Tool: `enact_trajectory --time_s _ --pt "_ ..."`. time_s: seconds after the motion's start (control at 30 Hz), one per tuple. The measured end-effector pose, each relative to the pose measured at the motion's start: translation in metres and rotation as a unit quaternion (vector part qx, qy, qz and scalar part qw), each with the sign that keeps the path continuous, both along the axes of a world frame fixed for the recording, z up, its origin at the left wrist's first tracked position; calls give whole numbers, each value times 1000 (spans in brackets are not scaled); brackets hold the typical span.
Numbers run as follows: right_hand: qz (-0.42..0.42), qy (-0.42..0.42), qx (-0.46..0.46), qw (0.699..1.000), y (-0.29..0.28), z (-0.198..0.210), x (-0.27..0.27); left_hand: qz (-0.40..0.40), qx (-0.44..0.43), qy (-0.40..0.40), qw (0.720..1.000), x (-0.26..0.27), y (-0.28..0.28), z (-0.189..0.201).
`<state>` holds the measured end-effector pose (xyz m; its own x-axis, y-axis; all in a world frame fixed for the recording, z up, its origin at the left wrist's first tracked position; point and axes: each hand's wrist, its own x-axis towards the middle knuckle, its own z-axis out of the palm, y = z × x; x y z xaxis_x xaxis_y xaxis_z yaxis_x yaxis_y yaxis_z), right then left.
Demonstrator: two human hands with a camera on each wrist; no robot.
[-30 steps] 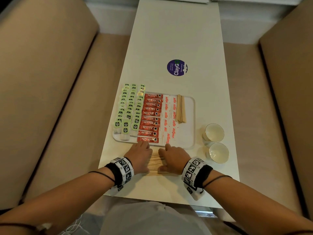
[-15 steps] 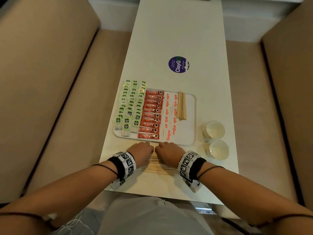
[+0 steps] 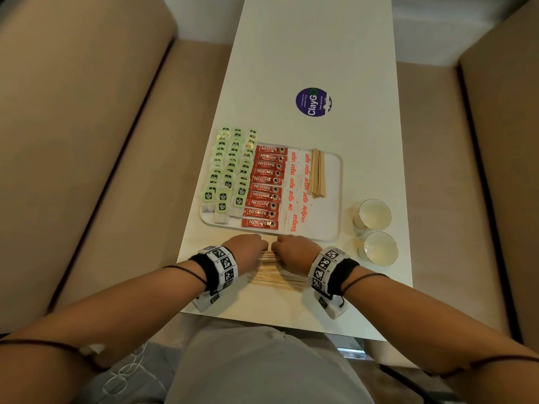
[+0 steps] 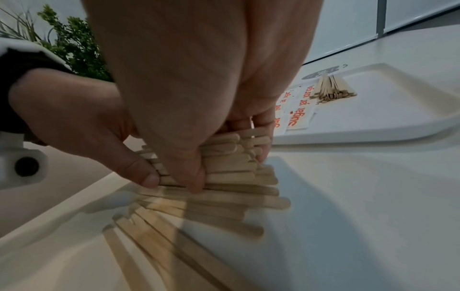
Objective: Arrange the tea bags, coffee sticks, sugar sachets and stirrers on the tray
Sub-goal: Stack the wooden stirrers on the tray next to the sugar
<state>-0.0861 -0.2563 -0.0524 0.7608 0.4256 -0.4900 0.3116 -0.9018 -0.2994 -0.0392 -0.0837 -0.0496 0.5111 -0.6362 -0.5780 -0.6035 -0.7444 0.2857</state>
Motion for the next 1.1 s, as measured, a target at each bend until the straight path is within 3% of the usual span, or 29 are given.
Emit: enact_trajectory --time_s 1.1 --pt "-25 -10 76 997 2 16 8 21 -26 -12 999 4 4 15"
